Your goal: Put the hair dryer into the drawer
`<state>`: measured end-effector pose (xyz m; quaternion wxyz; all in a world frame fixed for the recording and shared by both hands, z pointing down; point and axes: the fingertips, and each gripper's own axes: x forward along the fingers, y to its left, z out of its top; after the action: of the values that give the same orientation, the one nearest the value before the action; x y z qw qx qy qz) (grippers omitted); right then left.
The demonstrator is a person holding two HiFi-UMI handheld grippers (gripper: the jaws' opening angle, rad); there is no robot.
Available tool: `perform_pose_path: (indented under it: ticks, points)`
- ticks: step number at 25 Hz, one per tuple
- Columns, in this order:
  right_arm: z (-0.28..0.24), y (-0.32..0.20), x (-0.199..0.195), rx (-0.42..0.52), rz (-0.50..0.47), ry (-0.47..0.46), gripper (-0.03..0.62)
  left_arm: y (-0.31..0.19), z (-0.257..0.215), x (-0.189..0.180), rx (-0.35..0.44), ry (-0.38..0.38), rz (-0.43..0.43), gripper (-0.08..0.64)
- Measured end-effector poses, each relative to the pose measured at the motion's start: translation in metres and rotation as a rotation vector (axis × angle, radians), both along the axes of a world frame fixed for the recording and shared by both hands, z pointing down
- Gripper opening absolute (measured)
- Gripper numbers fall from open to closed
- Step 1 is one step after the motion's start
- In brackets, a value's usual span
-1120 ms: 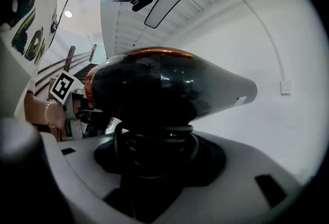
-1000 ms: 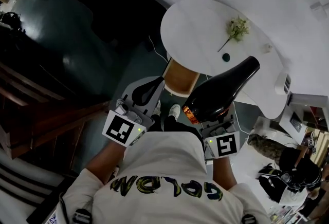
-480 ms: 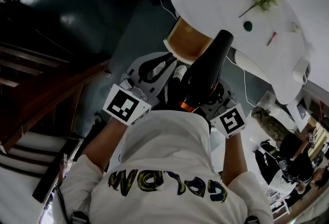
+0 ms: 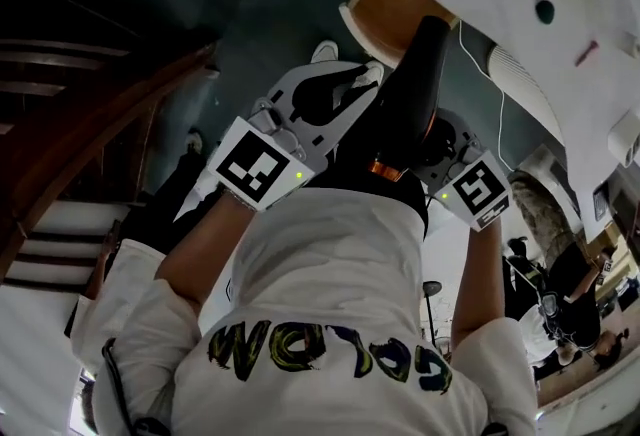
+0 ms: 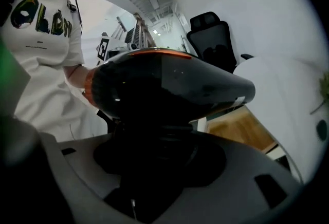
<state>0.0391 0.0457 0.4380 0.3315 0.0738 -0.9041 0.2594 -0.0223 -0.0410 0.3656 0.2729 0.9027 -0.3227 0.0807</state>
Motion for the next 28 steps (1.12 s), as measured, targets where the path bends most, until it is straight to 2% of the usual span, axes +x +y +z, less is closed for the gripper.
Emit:
perform_pose_path:
  ticks: [6,12,17,22,28]
  points:
    - [0.04,-0.008,0.002,-0.097,-0.025,0.05,0.258,0.009,0.04,0.003,-0.04,0.0,0.012,0.08]
    - [0.068,-0.024,0.012,-0.11,-0.067,0.137,0.258,0.002,0.066,0.009,-0.044,-0.026,0.028,0.078]
    - [0.092,-0.046,0.024,-0.114,-0.042,0.206,0.257,-0.013,0.086,0.015,-0.056,-0.063,0.034,0.077]
    - [0.103,-0.045,0.022,-0.125,-0.101,0.223,0.256,-0.028,0.105,0.017,-0.074,-0.095,0.027,0.061]
    - [0.117,-0.041,0.022,-0.215,-0.149,0.225,0.255,-0.039,0.123,0.021,-0.107,-0.118,0.049,0.061]
